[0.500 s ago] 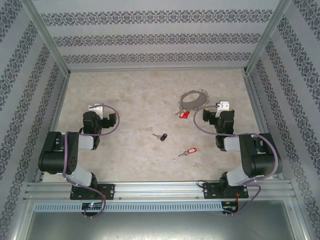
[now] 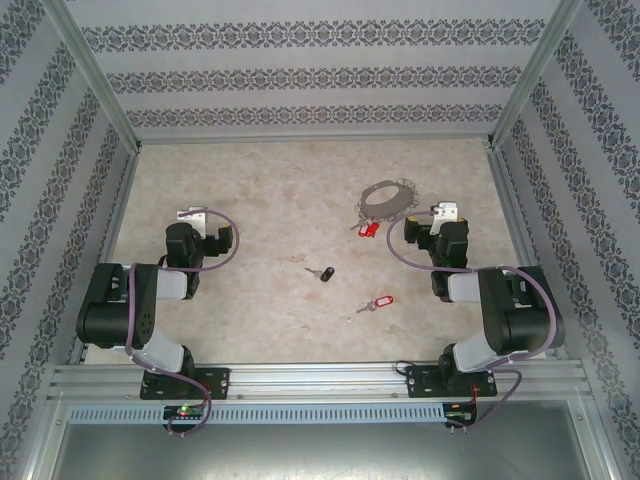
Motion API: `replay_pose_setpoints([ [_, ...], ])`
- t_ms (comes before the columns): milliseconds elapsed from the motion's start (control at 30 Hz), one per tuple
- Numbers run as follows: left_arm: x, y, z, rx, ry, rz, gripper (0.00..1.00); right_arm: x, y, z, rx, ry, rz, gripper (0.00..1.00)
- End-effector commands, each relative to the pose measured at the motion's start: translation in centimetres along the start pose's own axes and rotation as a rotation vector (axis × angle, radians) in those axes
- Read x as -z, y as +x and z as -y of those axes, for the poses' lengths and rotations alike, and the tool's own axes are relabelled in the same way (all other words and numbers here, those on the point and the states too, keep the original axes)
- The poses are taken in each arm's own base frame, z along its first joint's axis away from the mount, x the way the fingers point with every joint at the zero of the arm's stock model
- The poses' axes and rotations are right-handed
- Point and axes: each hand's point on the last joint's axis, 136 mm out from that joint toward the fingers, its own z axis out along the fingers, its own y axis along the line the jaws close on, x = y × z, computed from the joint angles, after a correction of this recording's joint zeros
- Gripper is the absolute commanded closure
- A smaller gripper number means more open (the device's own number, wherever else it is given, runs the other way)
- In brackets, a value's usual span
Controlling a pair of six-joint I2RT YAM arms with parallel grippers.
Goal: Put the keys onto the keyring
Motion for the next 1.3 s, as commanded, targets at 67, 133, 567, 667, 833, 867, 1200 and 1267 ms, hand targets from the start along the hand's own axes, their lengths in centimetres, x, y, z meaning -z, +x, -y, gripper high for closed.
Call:
replay_pose_setpoints([
  [67,-0.1,-1.2,0.4,-0.009,0.005,0.031,0.00,-0.2,-1.2,0.0,-0.013,-0.011,0.025,0.02],
  [133,-0.1,-1.2,0.4,-0.009,0.005,0.032,0.00,-0.2,-1.2,-0.1,-0.011,-0.020,0.025,0.02],
  [567,0.9,-1.8,0.4,-0.006,0.003,0.072,0.00,0.0,-2.0,-0.7,0.002,-0.052,0.034,0.02],
  [667,1.9,-3.2,0.1,0.013,-0.012,0.058,0.00,0.4,-3.4,-0.2,-0.027,-0.020,-0.021,0.02],
  [833,3.9,-5.0,0.2,0.074,-0.008,0.053,0.01,1.0,-4.6,1.5,-0.157,0.088,-0.122,0.02],
  [867,4.4,-5.5,0.3,0.088,-0.005,0.070,0.00,1.1,-4.8,1.5,-0.184,0.091,-0.142,0.02],
  [1200,6.0,-6.1,-2.1,0.433,-0.165,-0.059,0.01,-0.6,-6.1,-4.4,-0.486,-0.239,-0.394,0.02],
  [1267,5.6,-5.3,-1.5,0.457,-0.144,-0.128,0.01,-1.3,-6.3,-6.2,-0.519,-0.329,-0.447,0.09],
])
